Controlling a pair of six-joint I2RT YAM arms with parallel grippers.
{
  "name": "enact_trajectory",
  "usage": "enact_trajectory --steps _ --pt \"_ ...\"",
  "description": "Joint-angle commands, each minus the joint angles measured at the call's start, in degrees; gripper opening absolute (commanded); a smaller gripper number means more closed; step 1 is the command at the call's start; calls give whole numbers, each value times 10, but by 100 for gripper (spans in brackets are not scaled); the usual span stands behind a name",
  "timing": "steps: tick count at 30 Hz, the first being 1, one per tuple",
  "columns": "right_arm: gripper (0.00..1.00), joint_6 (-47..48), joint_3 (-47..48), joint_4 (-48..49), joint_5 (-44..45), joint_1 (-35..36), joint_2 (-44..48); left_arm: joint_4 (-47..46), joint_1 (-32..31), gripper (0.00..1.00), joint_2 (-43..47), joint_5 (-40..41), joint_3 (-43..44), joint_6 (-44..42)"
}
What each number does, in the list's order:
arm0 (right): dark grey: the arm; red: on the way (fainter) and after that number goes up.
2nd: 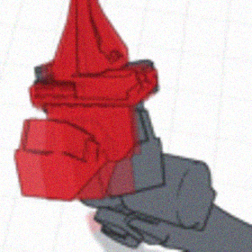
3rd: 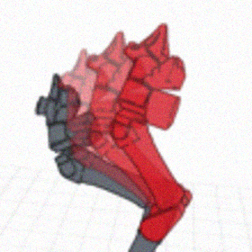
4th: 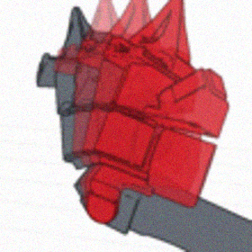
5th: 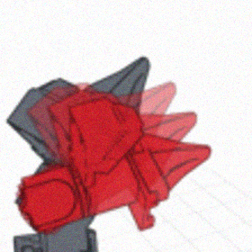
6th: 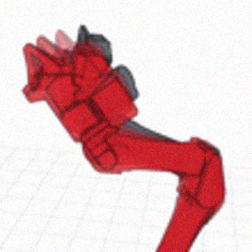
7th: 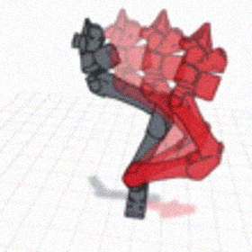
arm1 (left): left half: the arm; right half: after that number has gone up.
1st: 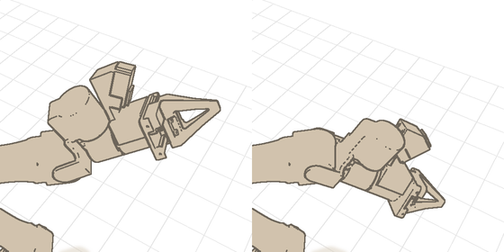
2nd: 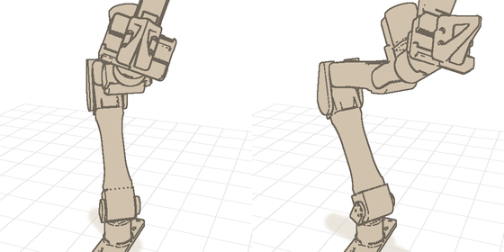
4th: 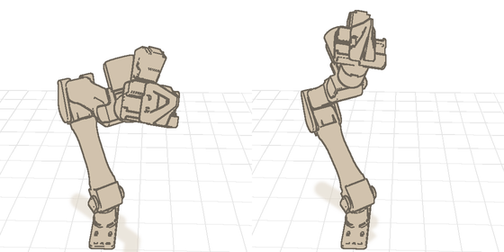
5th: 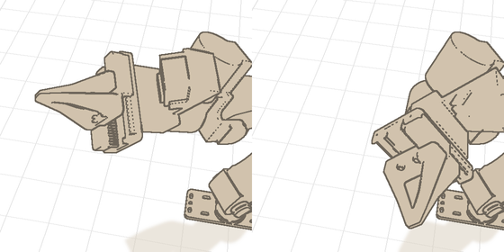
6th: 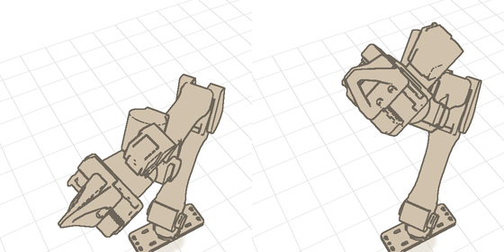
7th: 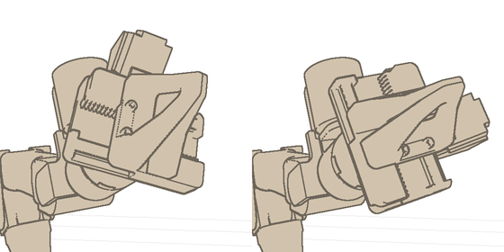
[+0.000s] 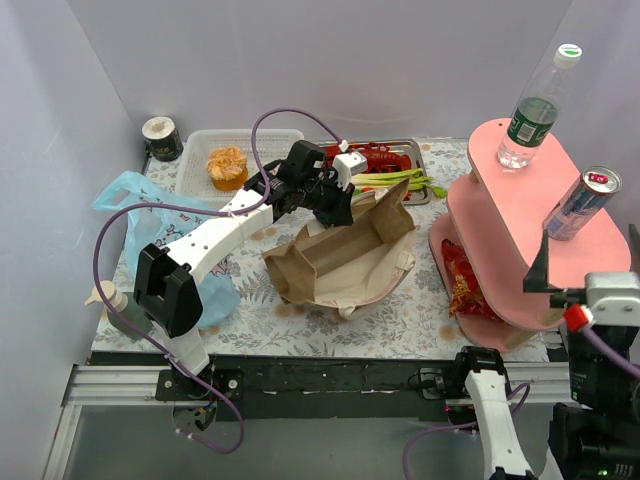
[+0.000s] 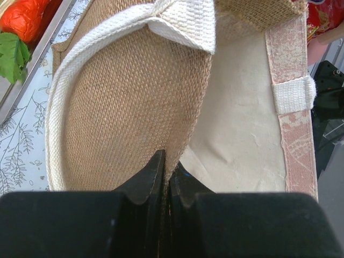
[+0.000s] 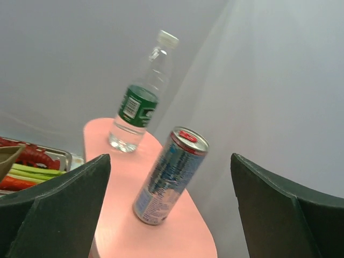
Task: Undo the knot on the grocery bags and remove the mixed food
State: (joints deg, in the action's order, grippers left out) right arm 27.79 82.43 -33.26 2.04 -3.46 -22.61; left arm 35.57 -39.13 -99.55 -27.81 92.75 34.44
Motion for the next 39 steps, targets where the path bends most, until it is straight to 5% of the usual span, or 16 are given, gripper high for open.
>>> enact_trajectory --steps 1,7,10,12,20,25,29,31,34,37,39 --pt "98 12 -19 64 -219 -19 -7 13 -2 6 21 12 16 -9" --pt "98 -155 22 133 -503 -92 -120 28 -2 5 36 27 25 -47" --pt "98 -314 -17 295 -595 -166 -147 33 -2 1 58 57 11 -91" --pt "98 -363 -60 395 -591 -189 -158 33 -1 0 72 90 -4 -109" --pt "98 -458 39 431 -554 -189 -303 27 2 0 164 218 -107 -89" --pt "98 -477 229 435 -491 -142 -440 38 31 0 173 266 -122 -53" --pt "98 -388 381 336 -416 -20 -534 28 58 0 175 326 -117 -31" --pt "98 -342 414 298 -364 19 -575 30 71 13 175 341 -115 -31" --pt "98 -207 414 240 -263 142 -607 33 77 47 193 345 -127 -31" --pt "98 -70 454 171 -141 280 -673 35 77 98 208 330 -136 -59" --pt "98 -28 516 93 -80 363 -717 35 78 98 214 318 -128 -63"
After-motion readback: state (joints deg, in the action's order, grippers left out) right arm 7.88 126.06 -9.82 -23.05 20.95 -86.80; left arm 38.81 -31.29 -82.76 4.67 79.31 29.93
